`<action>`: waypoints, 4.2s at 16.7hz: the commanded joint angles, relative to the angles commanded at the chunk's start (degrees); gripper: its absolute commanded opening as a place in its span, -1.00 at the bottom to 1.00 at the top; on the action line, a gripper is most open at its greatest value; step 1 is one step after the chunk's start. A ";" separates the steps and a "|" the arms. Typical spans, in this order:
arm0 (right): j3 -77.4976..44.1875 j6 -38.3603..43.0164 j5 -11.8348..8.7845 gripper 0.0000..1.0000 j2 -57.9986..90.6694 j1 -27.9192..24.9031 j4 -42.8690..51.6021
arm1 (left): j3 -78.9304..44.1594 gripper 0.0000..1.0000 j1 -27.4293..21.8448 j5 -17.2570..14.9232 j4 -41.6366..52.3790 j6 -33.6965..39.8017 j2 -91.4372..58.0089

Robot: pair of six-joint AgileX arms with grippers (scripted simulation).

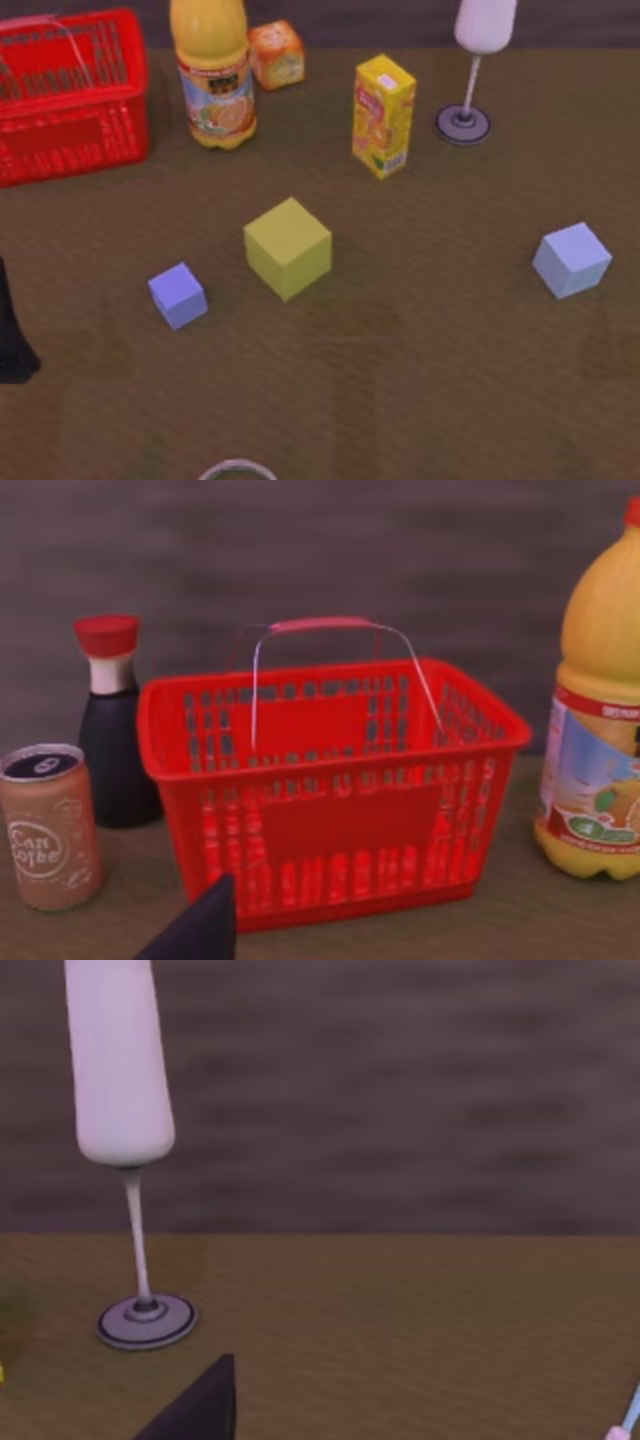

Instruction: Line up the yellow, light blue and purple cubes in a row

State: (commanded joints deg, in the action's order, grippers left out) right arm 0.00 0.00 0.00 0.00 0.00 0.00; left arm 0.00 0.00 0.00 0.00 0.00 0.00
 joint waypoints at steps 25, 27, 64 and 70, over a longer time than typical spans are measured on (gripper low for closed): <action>0.00 0.00 0.00 1.00 0.00 0.00 0.00 | -75.08 1.00 -17.65 -0.17 54.29 -31.61 -103.66; 0.00 0.00 0.00 1.00 0.00 0.00 0.00 | -79.72 1.00 -18.70 -0.14 57.15 -33.48 -109.56; 0.00 0.00 0.00 1.00 0.00 0.00 0.00 | -74.48 -1.00 -19.55 -0.15 41.64 -35.36 -122.83; 0.00 0.00 0.00 1.00 0.00 0.00 0.00 | -74.48 -1.00 -19.55 -0.15 41.64 -35.36 -122.83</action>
State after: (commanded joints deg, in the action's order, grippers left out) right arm 0.00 0.00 0.00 0.00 0.00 0.00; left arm -74.48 -19.55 -0.15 41.64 -35.36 -122.83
